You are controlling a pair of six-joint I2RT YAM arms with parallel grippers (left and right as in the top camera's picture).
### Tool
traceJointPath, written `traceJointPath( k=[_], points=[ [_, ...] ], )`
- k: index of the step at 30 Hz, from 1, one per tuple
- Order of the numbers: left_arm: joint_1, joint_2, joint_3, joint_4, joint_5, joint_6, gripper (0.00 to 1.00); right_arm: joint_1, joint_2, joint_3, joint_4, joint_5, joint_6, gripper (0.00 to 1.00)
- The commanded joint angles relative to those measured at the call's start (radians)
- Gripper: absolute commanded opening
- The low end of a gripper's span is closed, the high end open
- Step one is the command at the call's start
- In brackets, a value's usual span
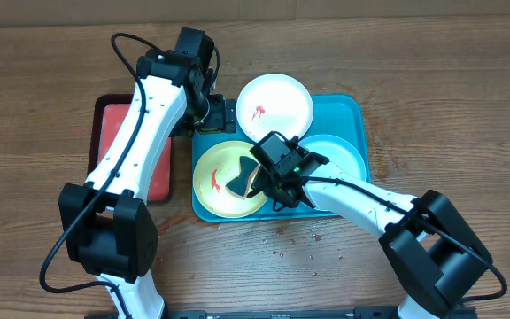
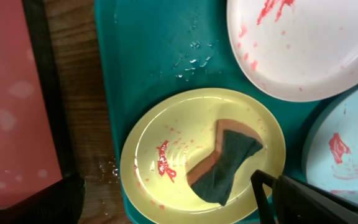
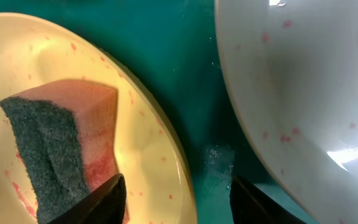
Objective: Clean dirty plates on tray and stack at the side
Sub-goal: 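Grasp the yellow plate rim with the right gripper, then scrub the yellow plate with the sponge while the right gripper holds it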
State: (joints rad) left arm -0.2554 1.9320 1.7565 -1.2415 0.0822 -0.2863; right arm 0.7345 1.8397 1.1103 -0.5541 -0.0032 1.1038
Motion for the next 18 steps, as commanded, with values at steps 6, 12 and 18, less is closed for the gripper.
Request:
traceJointPath(
  k=[6, 12, 18],
  points=[
    [-0.009, -0.006, -0.084, 0.033, 0.098, 0.085, 0.90, -0.004, 0.003, -0.003, -0.018, 0.025, -0.004, 0.33],
    [-0.024, -0.006, -0.164, 0.079, 0.231, 0.177, 0.75, -0.004, 0.003, -0.003, -0.026, 0.028, -0.005, 0.24],
    [-0.048, -0.006, -0.264, 0.124, 0.252, 0.179, 0.65, -0.004, 0.003, -0.003, -0.027, 0.032, -0.012, 0.13]
  ],
)
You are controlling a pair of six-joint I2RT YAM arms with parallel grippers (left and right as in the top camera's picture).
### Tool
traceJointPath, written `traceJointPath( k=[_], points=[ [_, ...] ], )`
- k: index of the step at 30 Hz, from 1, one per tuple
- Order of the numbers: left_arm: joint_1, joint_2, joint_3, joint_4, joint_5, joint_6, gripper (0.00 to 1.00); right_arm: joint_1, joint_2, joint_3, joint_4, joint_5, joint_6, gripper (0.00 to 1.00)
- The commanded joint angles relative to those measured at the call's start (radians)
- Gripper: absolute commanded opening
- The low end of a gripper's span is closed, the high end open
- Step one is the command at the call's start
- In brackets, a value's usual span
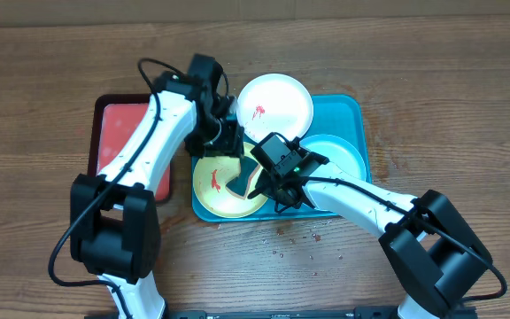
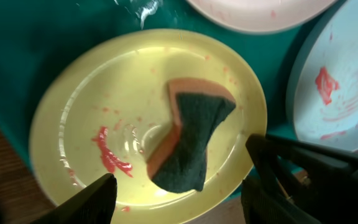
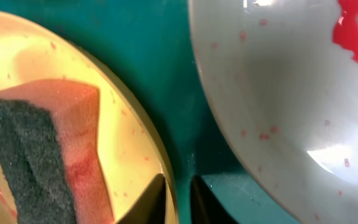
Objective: Clean dirty plates on tray and stack at the side
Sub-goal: 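Scrub the yellow plate with the sponge while the right gripper holds it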
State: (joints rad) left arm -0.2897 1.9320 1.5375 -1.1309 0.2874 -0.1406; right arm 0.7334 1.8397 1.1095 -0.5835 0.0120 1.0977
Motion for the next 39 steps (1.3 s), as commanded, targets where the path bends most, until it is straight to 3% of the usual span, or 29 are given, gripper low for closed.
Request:
traceJointPath(
  k=[1, 6, 11, 23, 26, 39],
  points=[
    [-0.017, -0.006, -0.059, 0.025, 0.047, 0.033, 0.65, -0.003, 0.003, -0.002, 0.002, 0.016, -0.006, 0.13],
    [-0.026, -0.006, -0.105, 0.096, 0.047, 0.059, 0.66, -0.002, 0.003, -0.003, -0.006, 0.000, -0.005, 0.27],
    [-0.026, -0.006, -0.105, 0.108, 0.047, 0.059, 0.65, 0.002, 0.042, -0.004, 0.000, -0.030, -0.002, 0.27],
    [-0.027, -0.006, -0.105, 0.104, 0.047, 0.074, 0.56, -0.020, 0.056, -0.003, 0.006, -0.060, -0.002, 0.12],
    [-0.033, -0.006, -0.111, 0.103, 0.047, 0.074, 0.58, -0.020, 0.056, -0.003, 0.011, -0.059, -0.002, 0.08],
    [-0.071, -0.006, -0.220, 0.211, 0.043, 0.074, 0.57, -0.021, 0.056, -0.002, 0.022, -0.059, -0.005, 0.07]
  ],
)
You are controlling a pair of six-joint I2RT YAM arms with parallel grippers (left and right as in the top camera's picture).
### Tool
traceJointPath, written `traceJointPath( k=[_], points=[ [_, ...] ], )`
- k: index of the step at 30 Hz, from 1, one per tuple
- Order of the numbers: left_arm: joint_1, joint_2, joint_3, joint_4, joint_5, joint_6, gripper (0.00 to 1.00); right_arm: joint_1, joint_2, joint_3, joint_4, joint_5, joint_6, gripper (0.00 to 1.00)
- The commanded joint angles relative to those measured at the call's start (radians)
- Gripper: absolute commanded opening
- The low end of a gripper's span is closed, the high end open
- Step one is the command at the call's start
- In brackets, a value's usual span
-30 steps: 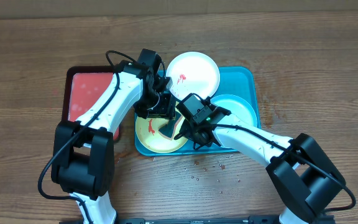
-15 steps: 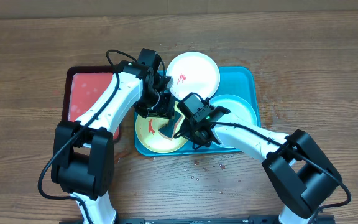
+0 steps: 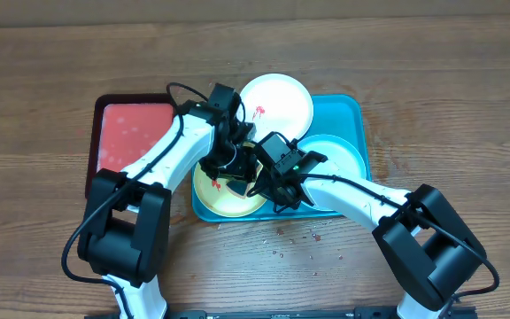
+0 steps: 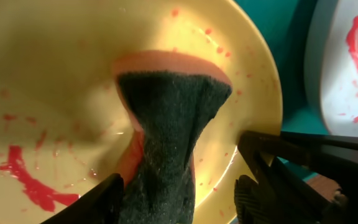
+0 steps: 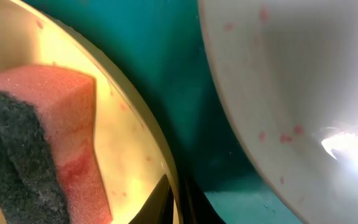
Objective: Clean dirty plates on tray and stack at the side
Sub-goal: 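Scrub the yellow plate with the sponge while the right gripper holds it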
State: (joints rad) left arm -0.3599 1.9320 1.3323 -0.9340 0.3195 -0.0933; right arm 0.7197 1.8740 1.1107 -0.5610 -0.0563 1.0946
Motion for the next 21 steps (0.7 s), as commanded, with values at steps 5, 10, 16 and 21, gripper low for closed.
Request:
traceJointPath(
  k=[5, 10, 16, 21],
  points=[
    [-0.001, -0.006, -0.041, 0.058, -0.012, 0.022, 0.50, -0.008, 0.022, -0.003, 0.003, 0.010, -0.002, 0.07],
    [-0.001, -0.006, -0.068, 0.079, -0.090, 0.001, 0.41, -0.008, 0.022, -0.003, 0.003, 0.010, -0.002, 0.07],
    [-0.001, -0.006, -0.100, 0.126, -0.090, -0.001, 0.40, -0.008, 0.022, -0.003, 0.006, 0.010, -0.002, 0.07],
    [0.000, -0.006, -0.127, 0.142, -0.177, -0.075, 0.08, -0.008, 0.022, -0.003, 0.006, 0.010, -0.002, 0.07]
  ],
)
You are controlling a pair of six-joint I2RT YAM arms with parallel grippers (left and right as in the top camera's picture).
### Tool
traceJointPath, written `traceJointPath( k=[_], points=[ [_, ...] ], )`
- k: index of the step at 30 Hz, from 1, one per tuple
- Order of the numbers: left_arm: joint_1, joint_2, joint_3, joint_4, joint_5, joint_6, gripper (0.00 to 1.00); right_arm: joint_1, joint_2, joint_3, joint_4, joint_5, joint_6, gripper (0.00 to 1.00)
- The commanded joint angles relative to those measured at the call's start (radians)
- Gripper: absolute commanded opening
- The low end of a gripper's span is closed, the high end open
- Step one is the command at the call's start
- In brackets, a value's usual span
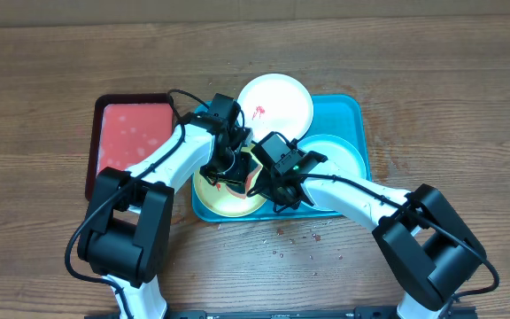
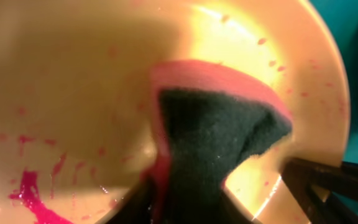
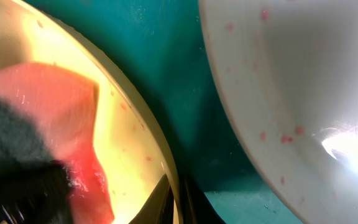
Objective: Clean dirty plates on tray and stack at the side
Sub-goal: 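Scrub the yellow plate with the sponge while the right gripper holds it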
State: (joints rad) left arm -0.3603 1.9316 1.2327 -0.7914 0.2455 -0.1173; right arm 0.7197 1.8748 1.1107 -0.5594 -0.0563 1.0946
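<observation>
A yellow plate [image 1: 211, 193] with a red smear [image 2: 33, 193] lies at the front left of the teal tray [image 1: 351, 111]. On it sits an orange sponge [image 2: 216, 137] with a dark green scouring face. My left gripper [image 2: 182, 208] is shut on the sponge, its fingers pressing both sides. The right gripper [image 3: 178, 193] is shut on the yellow plate's right rim [image 3: 138, 134]. A white plate [image 1: 277, 106] with red stains lies at the tray's back. A light blue plate [image 1: 339, 158], speckled red, lies at the right.
A red tray [image 1: 135, 142] with a dark rim sits left of the teal tray. Both arms cross over the yellow plate, and the left gripper [image 1: 230, 167] is close to the right gripper [image 1: 262, 184]. Crumbs lie on the wood in front of the tray.
My left gripper's fingers stood apart on either side of the sponge; now they are pressed in on it and sit lower. The right gripper has kept its hold on the yellow plate's rim.
My left gripper first hung high over the teal tray's left edge, while the right gripper stood open astride the yellow plate's rim. Then the right was shut on the rim and the left hung open over the plate. The left then straddled the sponge and now grips it.
</observation>
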Motion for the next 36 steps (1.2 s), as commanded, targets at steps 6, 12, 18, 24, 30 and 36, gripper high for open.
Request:
traceJointPath(
  k=[6, 12, 18, 24, 30, 36],
  points=[
    [0.004, -0.006, -0.027, -0.069, -0.342, -0.180, 0.04, -0.008, 0.021, -0.003, 0.003, 0.010, -0.003, 0.07],
    [0.033, -0.006, -0.019, -0.116, -0.515, -0.282, 0.04, -0.008, 0.021, -0.003, 0.001, 0.010, -0.002, 0.06],
    [0.070, -0.006, 0.021, -0.116, -0.509, -0.287, 0.04, -0.008, 0.021, -0.003, 0.001, 0.010, -0.002, 0.06],
    [0.074, -0.006, 0.073, -0.071, -0.335, -0.248, 0.04, -0.008, 0.021, -0.003, 0.002, 0.010, -0.002, 0.06],
    [0.073, -0.006, 0.098, -0.018, -0.080, -0.191, 0.04, -0.008, 0.021, -0.003, 0.002, 0.012, -0.003, 0.06],
    [0.070, -0.006, 0.084, -0.032, -0.041, -0.190, 0.04, -0.009, 0.021, -0.003, 0.002, 0.013, -0.003, 0.06]
  ],
)
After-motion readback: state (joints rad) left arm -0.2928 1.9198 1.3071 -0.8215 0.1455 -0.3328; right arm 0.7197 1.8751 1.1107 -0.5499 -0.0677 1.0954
